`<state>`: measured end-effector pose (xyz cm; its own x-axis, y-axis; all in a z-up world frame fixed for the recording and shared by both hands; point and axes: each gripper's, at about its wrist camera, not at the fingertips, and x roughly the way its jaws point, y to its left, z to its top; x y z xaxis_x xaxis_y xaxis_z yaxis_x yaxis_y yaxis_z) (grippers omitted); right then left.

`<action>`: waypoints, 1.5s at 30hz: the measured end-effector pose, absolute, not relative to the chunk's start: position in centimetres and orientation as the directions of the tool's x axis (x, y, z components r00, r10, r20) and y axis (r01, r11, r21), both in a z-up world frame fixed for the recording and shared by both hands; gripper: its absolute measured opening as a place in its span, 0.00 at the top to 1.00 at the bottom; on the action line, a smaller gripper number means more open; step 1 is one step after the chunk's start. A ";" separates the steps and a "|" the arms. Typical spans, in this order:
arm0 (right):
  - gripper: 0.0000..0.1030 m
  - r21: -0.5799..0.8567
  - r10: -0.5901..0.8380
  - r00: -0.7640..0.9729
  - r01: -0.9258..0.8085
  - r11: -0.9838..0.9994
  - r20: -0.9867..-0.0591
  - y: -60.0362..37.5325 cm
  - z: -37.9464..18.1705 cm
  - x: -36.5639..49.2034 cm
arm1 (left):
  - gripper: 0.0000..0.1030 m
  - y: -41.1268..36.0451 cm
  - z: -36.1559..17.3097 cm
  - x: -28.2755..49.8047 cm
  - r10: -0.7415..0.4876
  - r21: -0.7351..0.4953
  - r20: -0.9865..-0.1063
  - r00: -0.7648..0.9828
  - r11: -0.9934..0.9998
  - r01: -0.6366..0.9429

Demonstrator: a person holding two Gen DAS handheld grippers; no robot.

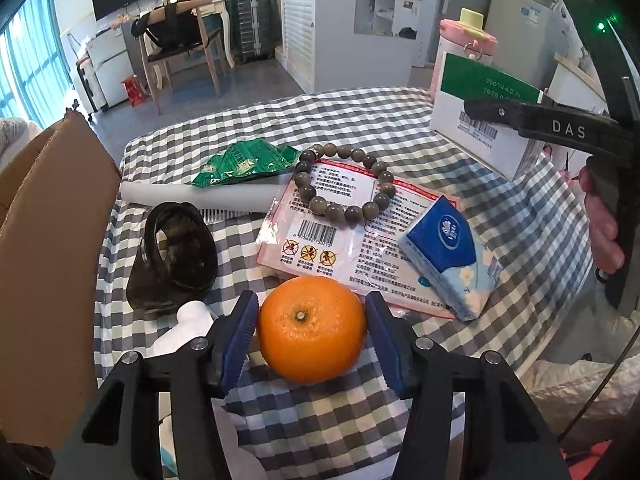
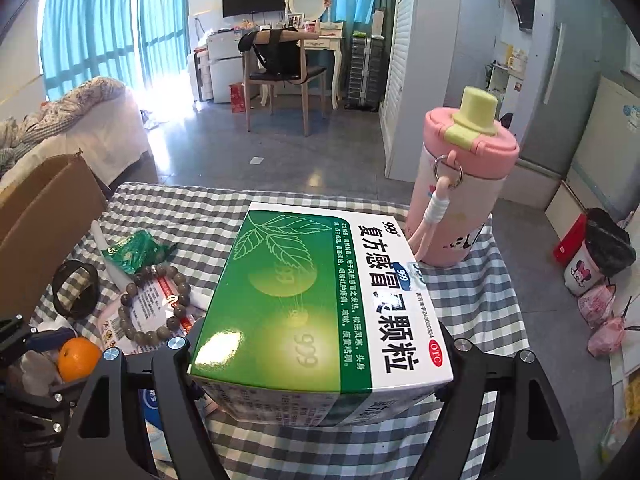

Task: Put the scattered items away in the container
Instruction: 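Grasp the orange with the left gripper while the right gripper lifts the medicine box, then drop the orange into the box with the left gripper while the right gripper drops the medicine box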

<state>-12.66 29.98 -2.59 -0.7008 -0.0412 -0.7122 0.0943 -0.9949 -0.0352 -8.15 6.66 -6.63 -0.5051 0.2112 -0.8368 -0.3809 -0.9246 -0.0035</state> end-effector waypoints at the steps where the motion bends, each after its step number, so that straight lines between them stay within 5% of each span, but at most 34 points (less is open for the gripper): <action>1: 0.25 -0.035 -0.042 -0.704 0.095 -0.995 -0.709 29.8 -2.4 -12.6 | 0.46 6.6 -6.3 -8.0 0.210 0.003 -0.832 -0.514 -0.924 -0.383; 11: 0.25 -0.062 -0.096 -0.745 0.181 -0.982 -0.660 25.3 1.6 -11.1 | 0.46 2.8 1.5 -7.3 0.212 0.021 -0.689 -0.693 -0.950 -0.312; 22: 0.25 -0.127 -0.304 -0.749 0.457 -0.881 -0.588 10.3 5.6 -11.1 | 0.46 -9.6 7.3 -7.9 -0.040 0.055 -0.592 -0.805 -0.998 0.009; 33: 0.25 -0.184 -0.417 -0.678 0.629 -0.756 -0.606 -4.7 4.1 -12.0 | 0.45 -19.6 4.9 -6.9 -0.209 0.062 -0.631 -0.747 -0.974 0.220; 45: 0.25 -0.296 -0.364 -0.671 0.660 -0.690 -0.647 -9.2 0.0 -12.4 | 0.45 -22.7 -0.6 -9.3 -0.211 0.039 -0.727 -0.654 -0.963 0.267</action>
<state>-12.37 -9.25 0.03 -0.6706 -0.3637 -0.6465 0.6600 -0.6904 -0.2962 -9.34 -22.72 -0.59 -0.6537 -0.2106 -0.7269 0.2672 -0.9629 0.0387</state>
